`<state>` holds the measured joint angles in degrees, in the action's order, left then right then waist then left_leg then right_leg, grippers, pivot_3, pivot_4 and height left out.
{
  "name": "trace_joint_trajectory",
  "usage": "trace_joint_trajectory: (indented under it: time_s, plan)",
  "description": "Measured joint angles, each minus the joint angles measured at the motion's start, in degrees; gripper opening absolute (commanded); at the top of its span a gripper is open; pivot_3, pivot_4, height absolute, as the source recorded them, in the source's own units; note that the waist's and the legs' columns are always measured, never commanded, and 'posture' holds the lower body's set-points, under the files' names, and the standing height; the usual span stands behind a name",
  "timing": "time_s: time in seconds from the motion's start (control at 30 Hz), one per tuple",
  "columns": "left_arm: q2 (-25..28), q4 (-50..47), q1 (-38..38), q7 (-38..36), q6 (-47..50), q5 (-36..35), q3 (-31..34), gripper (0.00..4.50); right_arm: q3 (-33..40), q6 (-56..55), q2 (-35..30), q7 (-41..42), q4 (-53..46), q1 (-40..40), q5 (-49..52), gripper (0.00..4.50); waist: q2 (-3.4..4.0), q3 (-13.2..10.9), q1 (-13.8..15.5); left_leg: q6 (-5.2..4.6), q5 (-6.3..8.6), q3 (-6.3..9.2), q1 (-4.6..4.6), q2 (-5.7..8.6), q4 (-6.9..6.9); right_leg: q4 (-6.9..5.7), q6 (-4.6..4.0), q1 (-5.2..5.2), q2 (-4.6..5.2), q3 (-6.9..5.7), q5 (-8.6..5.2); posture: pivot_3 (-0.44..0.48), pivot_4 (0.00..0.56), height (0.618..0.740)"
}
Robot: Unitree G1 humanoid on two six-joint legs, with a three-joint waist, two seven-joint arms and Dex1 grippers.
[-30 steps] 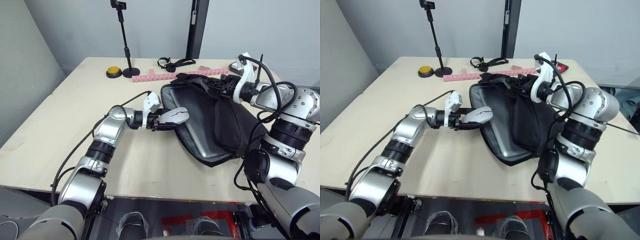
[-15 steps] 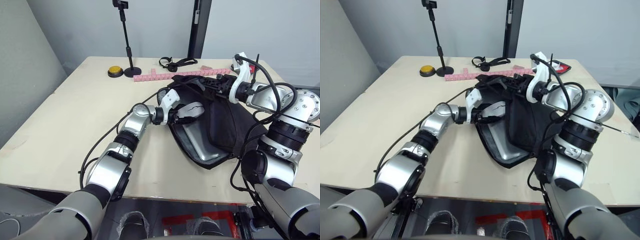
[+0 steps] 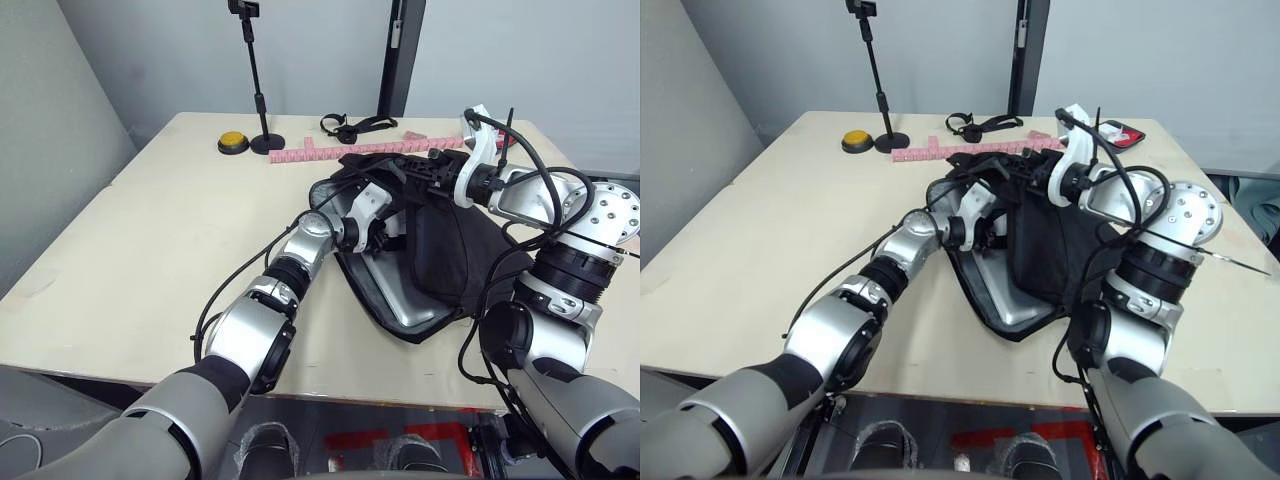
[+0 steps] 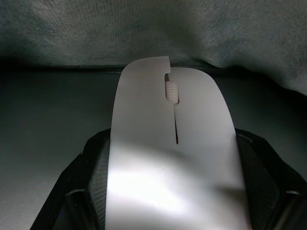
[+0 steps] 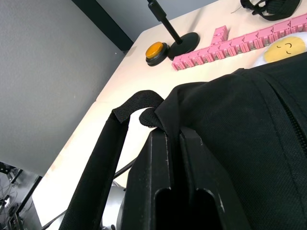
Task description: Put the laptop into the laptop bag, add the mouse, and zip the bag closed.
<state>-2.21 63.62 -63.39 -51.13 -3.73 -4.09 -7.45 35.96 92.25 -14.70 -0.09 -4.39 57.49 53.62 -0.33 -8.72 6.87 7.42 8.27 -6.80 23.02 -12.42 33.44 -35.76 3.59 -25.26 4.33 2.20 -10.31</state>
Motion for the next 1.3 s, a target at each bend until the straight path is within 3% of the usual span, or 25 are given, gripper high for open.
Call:
trace_joint_trajectory:
  time_s: [0.07, 0.1, 0.27, 0.7, 0.83, 1.0, 1.07, 1.17, 1.3]
  plan:
    - [0.1, 0.41, 0.03, 0.18, 0.74, -0.02, 0.44, 4.26, 0.02, 0.0, -0.01, -0.45, 0.0, -0.23, 0.78, 0.0, 0.0, 0.0, 0.0, 0.0, 0.0, 0.0, 0.0, 0.0, -0.01, 0.02, 0.0, 0.01, 0.0, 0.0, 0.0, 0.0, 0.15, 0.739]
    - [0.29, 0.39, 0.21, -0.24, 1.07, -0.02, 0.55, 4.46, 0.03, 0.0, -0.09, -0.53, -0.01, -0.23, 1.17, 0.0, 0.01, -0.01, -0.01, 0.0, 0.0, 0.0, 0.0, 0.0, -0.03, 0.03, 0.0, 0.0, 0.0, -0.01, 0.0, 0.0, 0.15, 0.739]
    - [1.81, -2.28, 1.69, -2.81, 2.4, -0.21, 0.58, 4.46, 0.01, 0.0, -0.28, -0.79, 0.0, -0.36, 1.71, 0.0, 0.01, -0.01, 0.05, 0.0, 0.0, 0.0, 0.0, 0.0, -0.08, 0.08, 0.0, 0.01, 0.0, -0.02, 0.0, 0.0, 0.15, 0.739]
    - [16.77, -31.04, 16.39, -11.38, 15.68, -1.0, -0.93, 4.46, -0.32, 0.0, -2.35, -0.89, 1.5, -0.42, 3.41, 0.0, 0.07, -0.04, 0.13, 0.01, 0.0, 0.0, 0.01, 0.0, -0.21, 0.21, -0.02, 0.0, 0.02, -0.1, -0.01, 0.0, 0.15, 0.739]
    - [23.77, -46.12, 23.71, -15.74, 22.53, -7.26, 0.86, 4.46, -0.35, -0.02, -2.88, -0.34, 1.58, -0.31, 4.12, 0.0, 0.09, -0.06, -0.26, 0.05, 0.02, 0.0, 0.03, -0.04, -0.29, 0.22, -0.07, -0.07, -0.01, -0.13, -0.05, 0.0, 0.15, 0.739]
    - [32.67, -60.34, 29.28, -20.02, 33.64, -18.72, 7.8, 4.46, -1.23, -0.02, -3.41, 0.46, 1.64, -0.9, 4.44, 0.0, 0.11, -0.06, -0.68, 0.09, 0.02, 0.01, 0.04, -0.05, -0.32, 0.21, -0.11, -0.11, -0.02, -0.17, -0.08, 0.0, 0.15, 0.739]
    - [38.93, -65.94, 33.3, -23.0, 41.01, -25.45, 11.01, 4.46, -2.82, -0.02, -4.29, 2.18, 1.62, -2.1, 5.29, 0.0, 0.12, -0.07, -0.9, 0.1, 0.03, 0.01, 0.04, -0.05, -0.34, 0.23, -0.11, -0.12, -0.02, -0.17, -0.09, 0.0, 0.15, 0.739]
    - [45.72, -68.3, 36.63, -25.44, 48.09, -32.16, 15.77, 4.46, -4.75, -0.02, -6.8, 4.63, 1.57, -3.69, 6.2, 0.0, 0.14, -0.09, -0.69, 0.13, 0.01, 0.04, 0.12, -0.06, -0.34, 0.19, -0.1, -0.22, -0.04, -0.22, -0.1, 0.0, 0.15, 0.739]
    - [50.34, -67.54, 36.52, -24.69, 51.55, -36.63, 22.36, 4.46, -7.45, -0.03, -9.87, 7.07, 1.45, -4.22, 8.15, 0.0, 0.14, -0.09, -0.74, 0.13, 0.01, 0.04, 0.1, -0.04, -0.3, 0.17, -0.09, -0.2, -0.02, -0.19, -0.09, 0.0, 0.15, 0.739]
